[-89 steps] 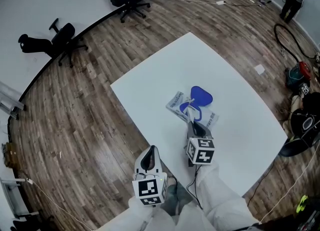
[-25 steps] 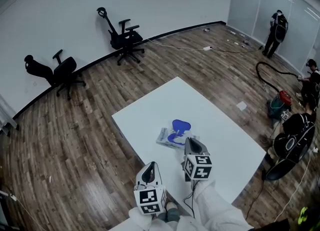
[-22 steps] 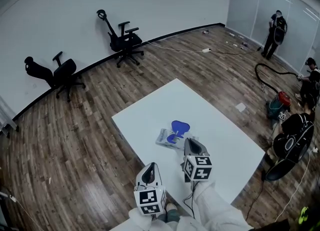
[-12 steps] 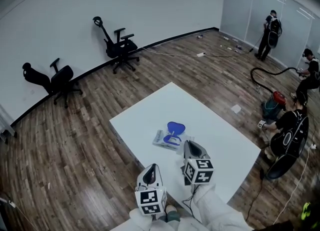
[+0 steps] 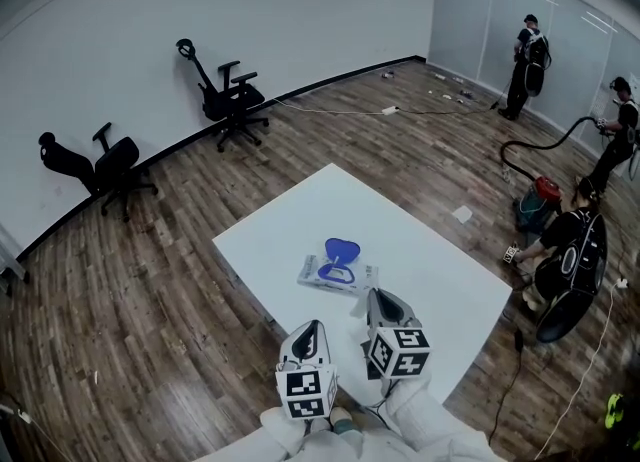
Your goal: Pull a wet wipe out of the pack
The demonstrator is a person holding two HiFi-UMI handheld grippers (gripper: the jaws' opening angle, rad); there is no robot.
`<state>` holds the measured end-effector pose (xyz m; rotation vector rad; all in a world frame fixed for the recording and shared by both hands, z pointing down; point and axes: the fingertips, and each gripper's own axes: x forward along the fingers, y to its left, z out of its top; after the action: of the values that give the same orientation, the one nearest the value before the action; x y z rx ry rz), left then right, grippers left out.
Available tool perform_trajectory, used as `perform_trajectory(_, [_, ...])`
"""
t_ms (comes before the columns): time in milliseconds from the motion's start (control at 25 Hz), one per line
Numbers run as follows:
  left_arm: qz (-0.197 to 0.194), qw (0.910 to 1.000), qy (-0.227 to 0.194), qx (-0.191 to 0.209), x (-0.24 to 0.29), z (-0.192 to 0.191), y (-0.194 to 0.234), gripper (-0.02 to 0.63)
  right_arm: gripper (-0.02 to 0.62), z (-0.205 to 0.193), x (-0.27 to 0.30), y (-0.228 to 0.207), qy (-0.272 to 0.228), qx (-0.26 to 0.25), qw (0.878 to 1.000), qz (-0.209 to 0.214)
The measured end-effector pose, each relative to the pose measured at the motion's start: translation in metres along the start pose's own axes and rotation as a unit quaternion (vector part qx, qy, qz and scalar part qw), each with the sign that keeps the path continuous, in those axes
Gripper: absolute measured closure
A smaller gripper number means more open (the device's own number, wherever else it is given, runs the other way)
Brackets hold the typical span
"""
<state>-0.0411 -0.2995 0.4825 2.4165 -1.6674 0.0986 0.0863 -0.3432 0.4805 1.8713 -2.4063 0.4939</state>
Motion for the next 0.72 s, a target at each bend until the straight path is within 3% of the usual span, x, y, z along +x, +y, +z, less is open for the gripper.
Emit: perform_trajectory(720, [-0.027, 0.9993, 0.021, -0.016, 0.012, -0.021, -0.031, 0.606, 0.584, -0.053, -0.061, -0.032, 0.029, 0.044, 0.998, -0.036])
